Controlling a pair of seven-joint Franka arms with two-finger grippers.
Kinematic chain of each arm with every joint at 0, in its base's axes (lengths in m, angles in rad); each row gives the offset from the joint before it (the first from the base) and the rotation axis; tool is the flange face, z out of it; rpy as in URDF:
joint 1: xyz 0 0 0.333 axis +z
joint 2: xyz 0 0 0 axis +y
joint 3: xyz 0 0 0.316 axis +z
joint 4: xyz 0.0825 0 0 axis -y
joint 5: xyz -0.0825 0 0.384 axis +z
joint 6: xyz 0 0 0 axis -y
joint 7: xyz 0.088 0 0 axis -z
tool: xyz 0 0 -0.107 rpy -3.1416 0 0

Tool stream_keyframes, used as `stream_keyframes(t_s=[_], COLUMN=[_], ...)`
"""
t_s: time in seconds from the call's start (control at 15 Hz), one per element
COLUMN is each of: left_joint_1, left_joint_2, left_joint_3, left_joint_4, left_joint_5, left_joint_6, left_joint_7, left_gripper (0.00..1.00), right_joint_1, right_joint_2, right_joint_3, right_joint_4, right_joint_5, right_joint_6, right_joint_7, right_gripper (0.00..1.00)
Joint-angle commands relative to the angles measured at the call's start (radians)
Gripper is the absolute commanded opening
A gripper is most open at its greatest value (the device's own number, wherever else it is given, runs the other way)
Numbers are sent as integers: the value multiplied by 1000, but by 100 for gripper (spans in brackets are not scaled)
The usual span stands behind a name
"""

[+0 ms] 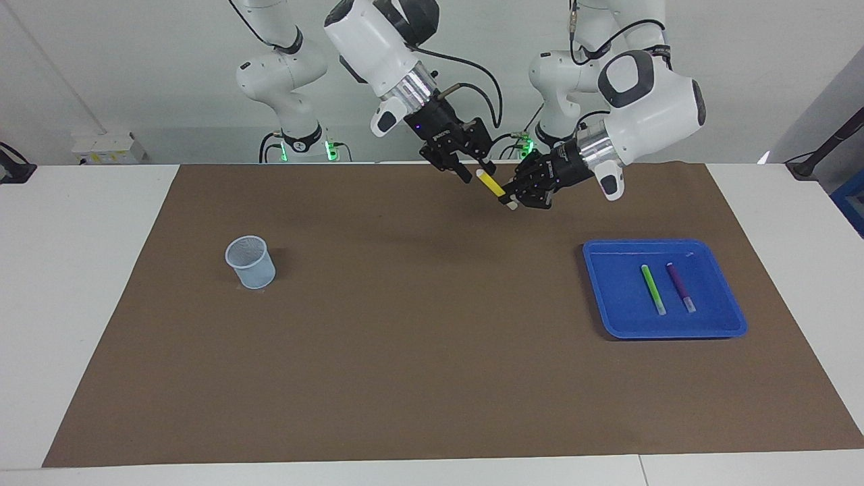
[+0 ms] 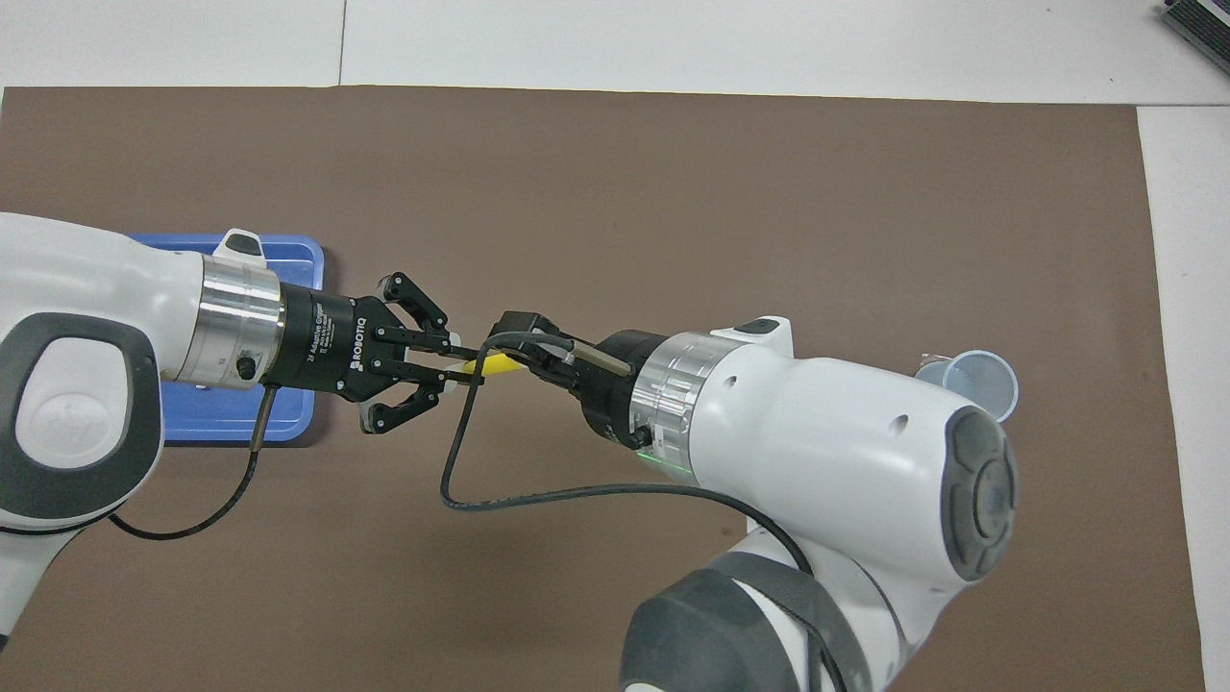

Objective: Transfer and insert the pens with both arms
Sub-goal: 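Bring the yellow pen toward the right gripper and grasp its tip, then open the left gripper while the right gripper pulls the yellow pen away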

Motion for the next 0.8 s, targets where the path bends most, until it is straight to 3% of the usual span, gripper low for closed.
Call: stream_keyframes(t_s=[0.0, 0.6, 0.73], left_joint_1=[-12, -13, -13], left_joint_2=[-35, -35, -35], left_joint_3=[9, 8, 8], left_joint_4=[-40, -39, -39], left_joint_5=[-34, -43, -43], left_joint_6=[27, 34, 34], left_joint_7=[-1, -3, -3], left_gripper=[0, 0, 0], right_joint_1=[5, 23, 25], right_joint_2=[13, 13, 13], right_joint_3=[-3, -3, -3], right_joint_4=[2, 2, 2], right_joint_5=[9, 9, 9], right_joint_6=[23, 23, 23], right_joint_7=[-25, -18, -18], right_gripper=[65, 65, 53])
